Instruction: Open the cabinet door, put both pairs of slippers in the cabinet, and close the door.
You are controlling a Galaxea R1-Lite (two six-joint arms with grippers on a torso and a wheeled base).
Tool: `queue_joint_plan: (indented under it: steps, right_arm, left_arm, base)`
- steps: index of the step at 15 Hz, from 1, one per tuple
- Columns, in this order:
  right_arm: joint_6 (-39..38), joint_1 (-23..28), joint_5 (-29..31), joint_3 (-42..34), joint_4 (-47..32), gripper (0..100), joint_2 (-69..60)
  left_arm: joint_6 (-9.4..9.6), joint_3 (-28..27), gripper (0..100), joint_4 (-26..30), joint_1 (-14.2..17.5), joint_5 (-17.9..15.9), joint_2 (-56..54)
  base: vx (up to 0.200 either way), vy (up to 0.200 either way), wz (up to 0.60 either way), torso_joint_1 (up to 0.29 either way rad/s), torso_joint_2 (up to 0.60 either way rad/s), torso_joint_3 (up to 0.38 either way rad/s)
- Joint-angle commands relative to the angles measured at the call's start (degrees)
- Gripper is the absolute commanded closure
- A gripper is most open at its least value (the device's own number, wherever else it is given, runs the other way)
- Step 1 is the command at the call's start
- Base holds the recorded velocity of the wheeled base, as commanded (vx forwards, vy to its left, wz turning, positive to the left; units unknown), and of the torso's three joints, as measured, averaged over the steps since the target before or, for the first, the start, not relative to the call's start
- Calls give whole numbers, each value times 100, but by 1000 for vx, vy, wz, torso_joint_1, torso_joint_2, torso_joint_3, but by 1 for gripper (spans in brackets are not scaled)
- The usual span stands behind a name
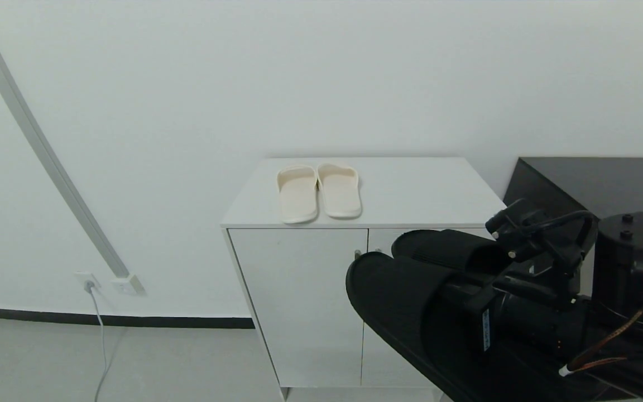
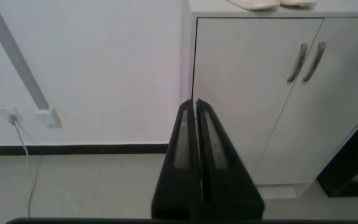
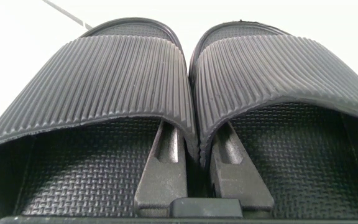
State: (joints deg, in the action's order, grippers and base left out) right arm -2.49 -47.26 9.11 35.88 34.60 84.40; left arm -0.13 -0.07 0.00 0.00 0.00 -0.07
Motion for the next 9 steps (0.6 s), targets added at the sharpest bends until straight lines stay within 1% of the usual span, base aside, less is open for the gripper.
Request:
queue_joint_plan:
  steps: [1,5,9]
  right_arm:
    - [3,-2,3,-2,3,100,16]
    - [3,-2,3,-46,3,100,16]
    - [3,-11,3,-54,3,100,24]
  left_arm:
    - [-4,-1,0,0,0,9,7]
    - [-4,-1,0,0,0,9,7]
    - [-4,-1,0,0,0,9,7]
  base:
    - [0,0,0,-222,549,315]
    - [0,0,0,-222,543,317]
    - [0,0,0,-194,521,319]
